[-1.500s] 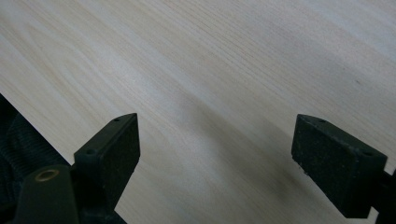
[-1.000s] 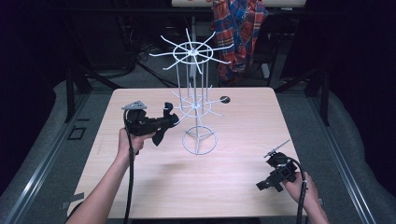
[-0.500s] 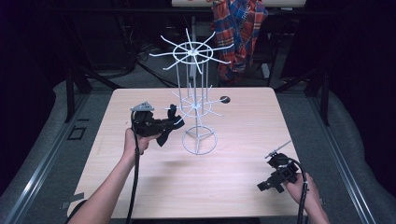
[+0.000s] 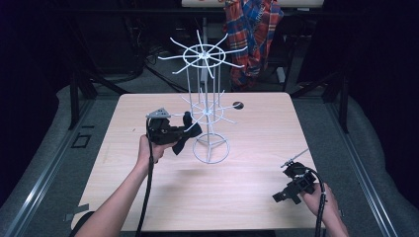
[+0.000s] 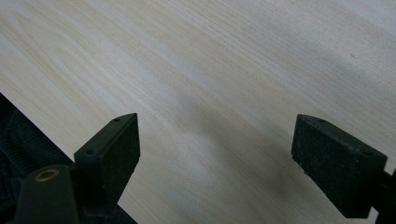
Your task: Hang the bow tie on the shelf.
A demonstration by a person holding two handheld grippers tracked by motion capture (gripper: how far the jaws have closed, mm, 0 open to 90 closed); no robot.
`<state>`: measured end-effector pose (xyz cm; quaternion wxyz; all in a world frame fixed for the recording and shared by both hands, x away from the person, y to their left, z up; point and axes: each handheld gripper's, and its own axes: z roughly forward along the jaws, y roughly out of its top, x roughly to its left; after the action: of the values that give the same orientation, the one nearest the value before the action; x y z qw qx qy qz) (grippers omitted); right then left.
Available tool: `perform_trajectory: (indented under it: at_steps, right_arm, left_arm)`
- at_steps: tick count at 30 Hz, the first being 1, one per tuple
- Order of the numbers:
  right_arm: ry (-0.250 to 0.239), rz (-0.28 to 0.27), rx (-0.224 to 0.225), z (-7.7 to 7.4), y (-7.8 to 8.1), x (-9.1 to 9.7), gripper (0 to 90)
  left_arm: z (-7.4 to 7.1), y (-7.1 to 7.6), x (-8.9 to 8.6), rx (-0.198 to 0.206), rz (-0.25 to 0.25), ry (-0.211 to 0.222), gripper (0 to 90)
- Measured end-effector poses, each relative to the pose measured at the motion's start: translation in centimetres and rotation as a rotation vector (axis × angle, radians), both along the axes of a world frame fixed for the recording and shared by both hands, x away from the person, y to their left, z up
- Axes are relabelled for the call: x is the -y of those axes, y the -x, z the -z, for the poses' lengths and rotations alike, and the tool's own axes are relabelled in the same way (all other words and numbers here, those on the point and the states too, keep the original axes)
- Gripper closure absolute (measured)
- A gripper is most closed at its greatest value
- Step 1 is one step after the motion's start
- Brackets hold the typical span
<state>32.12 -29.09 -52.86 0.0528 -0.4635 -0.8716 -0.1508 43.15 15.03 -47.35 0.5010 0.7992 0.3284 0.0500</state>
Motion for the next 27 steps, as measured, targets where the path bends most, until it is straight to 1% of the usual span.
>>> perform_trajectory:
  at_steps: [1,2,3,4,5,8,10,13,14,16,19,25,26,27]
  right_arm:
    - [-0.01,0.012,0.001,0.08,0.07,-0.05,15.2]
    - [-0.026,0.028,0.002,0.14,0.16,-0.13,15.2]
    - [-0.029,0.032,0.007,0.17,0.18,-0.14,15.2]
    - [-0.013,0.016,0.01,0.09,0.11,-0.05,15.2]
    - [-0.008,0.009,0.007,0.03,0.08,-0.06,15.2]
    - [-0.032,0.029,0.007,0.16,0.17,-0.23,15.2]
    - [-0.032,0.031,0.01,0.16,0.18,-0.24,15.2]
    - [-0.023,0.022,0.006,0.08,0.14,-0.23,15.2]
    - [-0.027,0.029,0.005,0.1,0.18,-0.26,15.2]
    - [-0.027,0.029,0.005,0.11,0.18,-0.27,15.2]
    - [-0.026,0.027,0.005,0.11,0.18,-0.29,15.2]
    - [-0.027,0.024,0.006,0.13,0.17,-0.28,15.2]
    - [-0.025,0.023,0.005,0.13,0.17,-0.29,15.2]
    - [-0.013,0.012,0.002,0.07,0.11,-0.24,15.2]
  left_arm:
    - [0.0,-0.05,-0.04,0.005,-0.002,-0.011,78.5]
    - [0.03,-0.04,-0.05,0.0,-0.006,-0.009,78.4]
    - [0.07,-0.06,-0.05,-0.005,-0.005,0.0,78.3]
    - [0.09,-0.08,-0.09,-0.009,-0.002,0.002,78.0]
    - [0.12,-0.1,-0.09,-0.008,-0.002,0.003,77.9]
    - [0.14,-0.11,-0.08,-0.004,-0.007,-0.004,77.8]
    - [0.15,-0.13,-0.09,-0.002,-0.008,-0.014,77.5]
    - [0.22,-0.1,-0.02,-0.01,-0.011,-0.021,77.1]
    - [0.29,-0.12,0.05,-0.006,-0.01,-0.026,76.9]
    - [0.34,-0.03,0.26,-0.012,-0.01,-0.048,77.3]
    - [0.55,-0.02,0.47,-0.012,-0.004,-0.063,77.7]
    - [0.68,0.01,0.56,-0.012,-0.004,-0.066,77.9]
    - [0.71,0.03,0.58,-0.017,-0.008,-0.063,77.7]
    - [0.75,0.03,0.58,-0.019,-0.011,-0.068,77.6]
